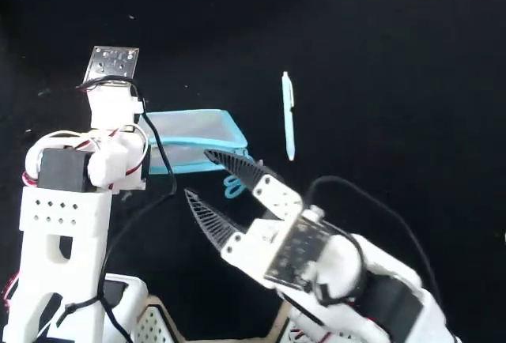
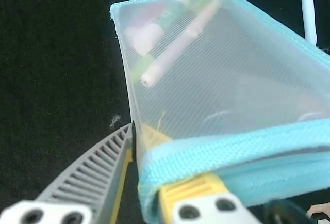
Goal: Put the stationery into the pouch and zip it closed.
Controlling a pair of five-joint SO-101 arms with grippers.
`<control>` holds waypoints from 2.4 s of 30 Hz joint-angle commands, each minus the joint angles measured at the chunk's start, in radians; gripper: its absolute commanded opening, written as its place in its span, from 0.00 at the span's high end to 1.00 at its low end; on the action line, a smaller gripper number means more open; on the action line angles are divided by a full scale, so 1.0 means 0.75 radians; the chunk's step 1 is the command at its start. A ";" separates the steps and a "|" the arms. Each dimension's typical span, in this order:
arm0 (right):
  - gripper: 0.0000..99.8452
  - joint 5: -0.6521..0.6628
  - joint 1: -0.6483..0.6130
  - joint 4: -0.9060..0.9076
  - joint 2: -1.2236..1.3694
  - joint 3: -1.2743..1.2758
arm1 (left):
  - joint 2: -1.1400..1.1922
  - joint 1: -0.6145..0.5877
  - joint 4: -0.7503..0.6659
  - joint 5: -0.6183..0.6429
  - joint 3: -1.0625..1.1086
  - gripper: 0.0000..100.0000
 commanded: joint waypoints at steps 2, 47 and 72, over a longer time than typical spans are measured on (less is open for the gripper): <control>0.84 0.006 0.272 0.184 0.007 -0.206 | -0.006 0.007 -0.010 -0.004 -0.007 0.97; 0.84 -0.374 1.090 -0.059 2.411 -0.999 | -0.006 0.007 -0.008 -0.004 -0.005 0.97; 0.99 0.188 1.559 0.597 2.513 -1.122 | -0.006 0.007 -0.010 -0.006 -0.005 0.97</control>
